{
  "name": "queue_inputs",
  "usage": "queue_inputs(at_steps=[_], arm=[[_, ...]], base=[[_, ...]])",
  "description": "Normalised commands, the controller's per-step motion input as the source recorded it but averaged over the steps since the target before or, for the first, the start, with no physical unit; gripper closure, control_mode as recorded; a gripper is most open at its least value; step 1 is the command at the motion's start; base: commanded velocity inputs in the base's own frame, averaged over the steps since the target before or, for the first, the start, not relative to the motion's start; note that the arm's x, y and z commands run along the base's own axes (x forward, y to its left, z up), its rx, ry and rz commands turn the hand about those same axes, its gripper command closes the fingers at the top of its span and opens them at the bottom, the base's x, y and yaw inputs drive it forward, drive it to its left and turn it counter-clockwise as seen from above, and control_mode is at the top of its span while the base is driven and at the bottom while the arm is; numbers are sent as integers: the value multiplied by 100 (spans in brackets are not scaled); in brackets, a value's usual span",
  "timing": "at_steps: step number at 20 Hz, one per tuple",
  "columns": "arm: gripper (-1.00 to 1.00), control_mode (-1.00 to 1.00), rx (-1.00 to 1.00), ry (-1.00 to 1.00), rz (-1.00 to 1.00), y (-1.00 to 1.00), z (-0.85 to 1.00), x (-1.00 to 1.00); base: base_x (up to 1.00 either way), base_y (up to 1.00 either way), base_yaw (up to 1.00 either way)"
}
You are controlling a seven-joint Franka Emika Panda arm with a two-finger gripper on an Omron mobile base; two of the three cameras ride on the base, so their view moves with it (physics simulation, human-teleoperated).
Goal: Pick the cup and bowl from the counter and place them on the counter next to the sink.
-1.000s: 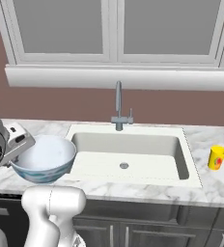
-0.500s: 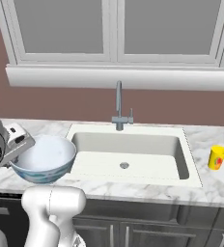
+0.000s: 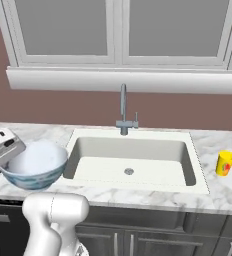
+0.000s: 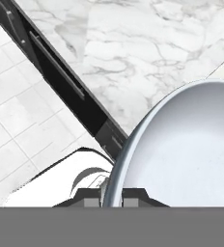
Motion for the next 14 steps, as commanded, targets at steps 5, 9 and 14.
queue_inputs(at_steps=[5, 9, 14], arm=[[100, -100, -7, 13, 6, 55, 0, 19], [100, -100, -2, 0, 0, 6, 0, 95], [100, -100, 0, 0, 0, 0, -2, 99]], base=[[0, 0, 0], [0, 0, 0], [0, 0, 0]])
